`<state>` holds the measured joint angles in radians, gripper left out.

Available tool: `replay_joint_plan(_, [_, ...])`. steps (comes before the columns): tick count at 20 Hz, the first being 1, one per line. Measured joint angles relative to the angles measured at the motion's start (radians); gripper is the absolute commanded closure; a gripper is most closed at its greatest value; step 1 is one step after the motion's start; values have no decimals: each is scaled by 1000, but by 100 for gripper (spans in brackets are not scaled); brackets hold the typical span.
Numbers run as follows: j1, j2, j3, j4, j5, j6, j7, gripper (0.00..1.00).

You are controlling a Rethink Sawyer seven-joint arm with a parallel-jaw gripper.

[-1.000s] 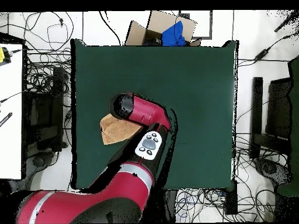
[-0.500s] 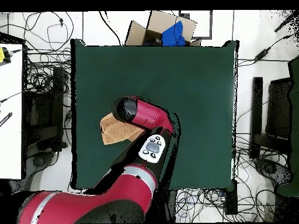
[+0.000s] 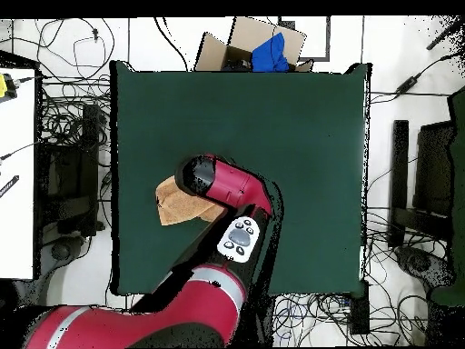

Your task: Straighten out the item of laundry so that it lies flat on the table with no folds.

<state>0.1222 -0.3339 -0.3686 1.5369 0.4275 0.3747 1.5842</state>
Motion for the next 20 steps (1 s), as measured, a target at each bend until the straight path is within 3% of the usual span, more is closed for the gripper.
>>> replay_joint_plan(11, [-2,-1,1,7,0,-29,0,0])
replay_joint_plan(20, [-1,1,5,15,0,-134,0,0])
